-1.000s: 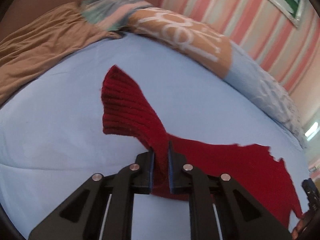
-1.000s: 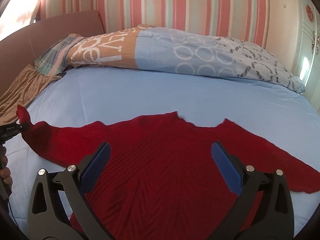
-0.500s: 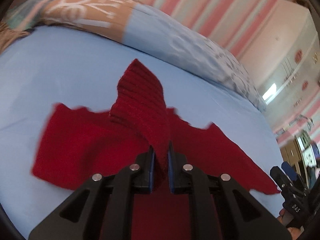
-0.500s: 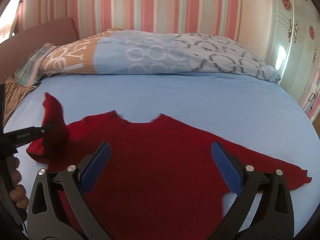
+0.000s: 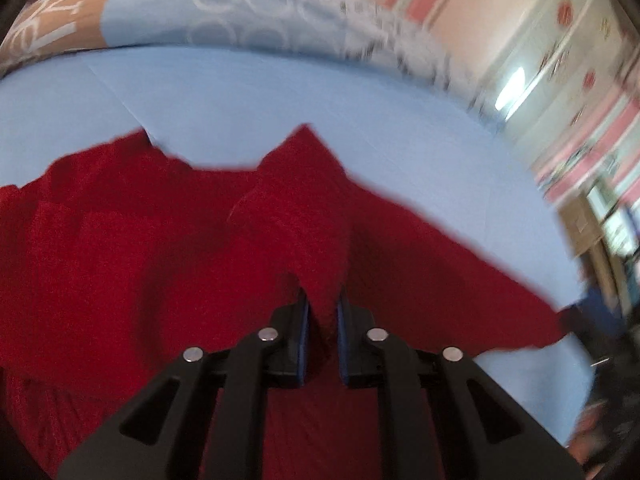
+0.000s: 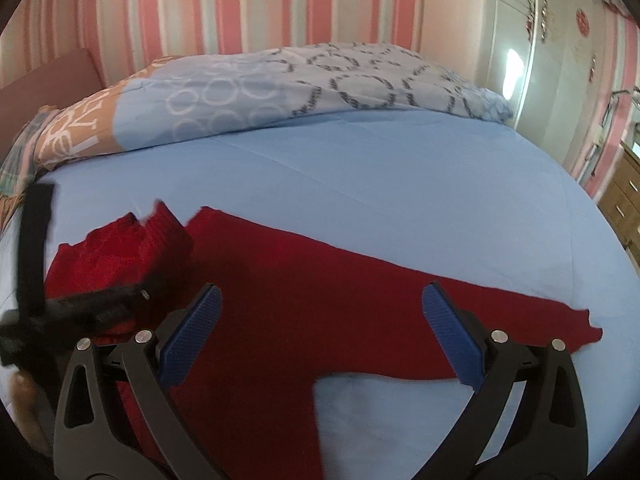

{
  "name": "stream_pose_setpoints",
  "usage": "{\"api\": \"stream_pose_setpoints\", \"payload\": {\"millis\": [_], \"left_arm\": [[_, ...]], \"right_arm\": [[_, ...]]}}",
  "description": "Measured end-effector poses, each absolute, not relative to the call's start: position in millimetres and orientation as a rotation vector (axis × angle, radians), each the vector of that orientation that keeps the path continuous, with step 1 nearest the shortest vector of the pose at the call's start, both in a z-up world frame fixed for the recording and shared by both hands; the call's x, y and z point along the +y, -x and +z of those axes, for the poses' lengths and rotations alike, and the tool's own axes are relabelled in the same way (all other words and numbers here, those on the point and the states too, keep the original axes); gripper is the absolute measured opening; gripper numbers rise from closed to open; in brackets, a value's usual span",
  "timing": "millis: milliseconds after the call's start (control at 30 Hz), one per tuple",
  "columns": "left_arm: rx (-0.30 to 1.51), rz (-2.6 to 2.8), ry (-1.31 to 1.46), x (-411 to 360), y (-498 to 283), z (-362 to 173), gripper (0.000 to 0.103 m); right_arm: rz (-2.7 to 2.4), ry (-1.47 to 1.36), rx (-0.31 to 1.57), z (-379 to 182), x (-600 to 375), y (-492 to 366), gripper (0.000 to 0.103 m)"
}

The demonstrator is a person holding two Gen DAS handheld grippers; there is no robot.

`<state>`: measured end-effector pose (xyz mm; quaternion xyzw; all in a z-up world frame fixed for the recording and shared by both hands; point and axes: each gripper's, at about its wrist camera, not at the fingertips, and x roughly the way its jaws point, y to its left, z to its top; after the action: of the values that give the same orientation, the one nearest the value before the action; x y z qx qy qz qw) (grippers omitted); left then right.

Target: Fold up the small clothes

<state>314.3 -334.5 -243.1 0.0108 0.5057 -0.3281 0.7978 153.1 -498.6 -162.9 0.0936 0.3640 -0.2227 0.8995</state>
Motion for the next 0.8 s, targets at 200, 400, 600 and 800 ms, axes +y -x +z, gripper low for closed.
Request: {"api": "stream_pose_setpoints", "payload": {"millis": [200, 400, 600, 800], "left_arm": [[1.033, -0.665, -0.206, -313, -289, -250, 0.05], [0.913, -0.496, -0.243, -239, -279, -232, 0.057], [0.91, -0.246, -0.227, -150, -337, -238, 0.056], [0.944, -0.197, -0.179, -122, -360, -252, 0.057]], "right_arm": [[-0.439, -0.21, 0.757, -169, -498, -153, 0.099], [-0.323, -0.275, 0.807, -194, -479, -184, 0.099], [-0.282, -0.356, 0.919, -233, -468, -218, 0.084], [-0.204, -0.449, 0.955, -256, -467, -227, 0.037]]}}
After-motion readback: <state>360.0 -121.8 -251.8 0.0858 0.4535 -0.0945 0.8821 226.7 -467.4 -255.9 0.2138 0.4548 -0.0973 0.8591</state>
